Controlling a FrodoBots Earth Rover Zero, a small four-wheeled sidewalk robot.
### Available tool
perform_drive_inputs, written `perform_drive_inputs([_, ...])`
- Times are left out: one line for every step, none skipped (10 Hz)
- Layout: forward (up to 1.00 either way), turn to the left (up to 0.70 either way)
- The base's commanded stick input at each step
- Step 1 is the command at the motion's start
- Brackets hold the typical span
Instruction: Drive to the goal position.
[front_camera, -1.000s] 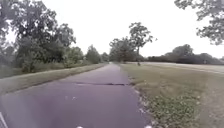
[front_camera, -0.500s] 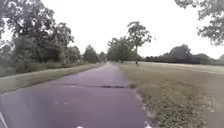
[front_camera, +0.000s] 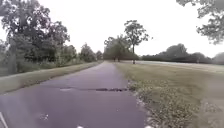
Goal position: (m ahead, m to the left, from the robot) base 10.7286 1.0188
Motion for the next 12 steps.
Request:
perform_drive_inputs([0.7, 0.0])
perform_drive_inputs([0.7, 0.0])
perform_drive_inputs([0.7, 0.0])
perform_drive_inputs([0.7, 0.0])
perform_drive_inputs([0.7, 0.0])
perform_drive_inputs([0.7, 0.0])
perform_drive_inputs([0.7, 0.0])
perform_drive_inputs([0.7, 0.01])
perform_drive_inputs([0.7, 0.01])
perform_drive_inputs([0.7, 0.01])
perform_drive_inputs([0.7, 0.01])
perform_drive_inputs([0.7, 0.01])
